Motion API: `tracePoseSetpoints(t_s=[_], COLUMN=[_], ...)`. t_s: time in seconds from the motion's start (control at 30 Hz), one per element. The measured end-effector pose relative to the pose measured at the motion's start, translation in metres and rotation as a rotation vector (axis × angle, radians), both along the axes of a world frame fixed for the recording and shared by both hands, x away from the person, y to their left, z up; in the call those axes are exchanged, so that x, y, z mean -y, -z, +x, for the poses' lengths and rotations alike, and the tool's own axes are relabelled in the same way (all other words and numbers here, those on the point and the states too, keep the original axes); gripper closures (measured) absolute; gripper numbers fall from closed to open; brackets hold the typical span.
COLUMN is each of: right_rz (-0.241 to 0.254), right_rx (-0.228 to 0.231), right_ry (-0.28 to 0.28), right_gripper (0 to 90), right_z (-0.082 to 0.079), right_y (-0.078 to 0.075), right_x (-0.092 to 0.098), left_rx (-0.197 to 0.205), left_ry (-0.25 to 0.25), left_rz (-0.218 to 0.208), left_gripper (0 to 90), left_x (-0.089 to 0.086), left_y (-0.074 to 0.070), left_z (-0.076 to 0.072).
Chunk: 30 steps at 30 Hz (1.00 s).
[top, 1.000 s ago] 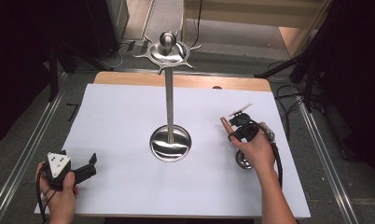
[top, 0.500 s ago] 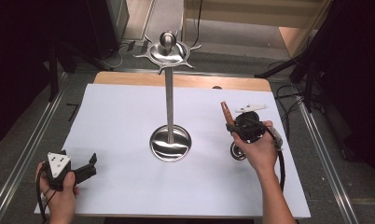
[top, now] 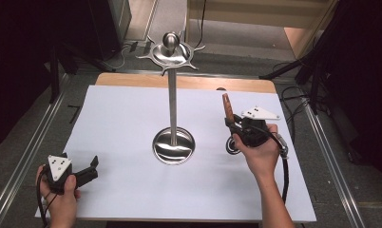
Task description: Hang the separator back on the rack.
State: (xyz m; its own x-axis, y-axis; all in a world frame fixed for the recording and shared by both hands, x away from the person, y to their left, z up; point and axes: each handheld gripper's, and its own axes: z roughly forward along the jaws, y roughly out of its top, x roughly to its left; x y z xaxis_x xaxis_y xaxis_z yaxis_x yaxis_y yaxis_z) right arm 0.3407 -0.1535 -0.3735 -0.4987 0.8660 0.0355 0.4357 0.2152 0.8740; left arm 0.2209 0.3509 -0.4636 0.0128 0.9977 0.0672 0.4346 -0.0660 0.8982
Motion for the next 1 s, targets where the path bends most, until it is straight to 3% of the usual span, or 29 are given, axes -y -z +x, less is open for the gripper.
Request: tracePoseSetpoints(t_s=[0.2,0.5,1.0], right_rz=[0.074,0.159,0.218], right_rx=[0.098,0.209,0.323], right_ry=[-0.031,-0.063,-0.085], right_gripper=[69.4,69.4,69.4], right_z=[-0.01,-0.02,-0.031], right_y=[-0.008,-0.017,-0.029], right_x=[-0.006,-0.016,-0.025], left_rx=[-0.003,0.0,-0.004], left_ry=[0.001,0.001,0.002], left_rz=[-0.001,-0.002,-0.002], left_gripper=[2.7,2.7,2.7], left_x=[0.0,0.0,0.0], left_y=[0.0,0.0,0.0], left_z=[0.0,0.0,0.0])
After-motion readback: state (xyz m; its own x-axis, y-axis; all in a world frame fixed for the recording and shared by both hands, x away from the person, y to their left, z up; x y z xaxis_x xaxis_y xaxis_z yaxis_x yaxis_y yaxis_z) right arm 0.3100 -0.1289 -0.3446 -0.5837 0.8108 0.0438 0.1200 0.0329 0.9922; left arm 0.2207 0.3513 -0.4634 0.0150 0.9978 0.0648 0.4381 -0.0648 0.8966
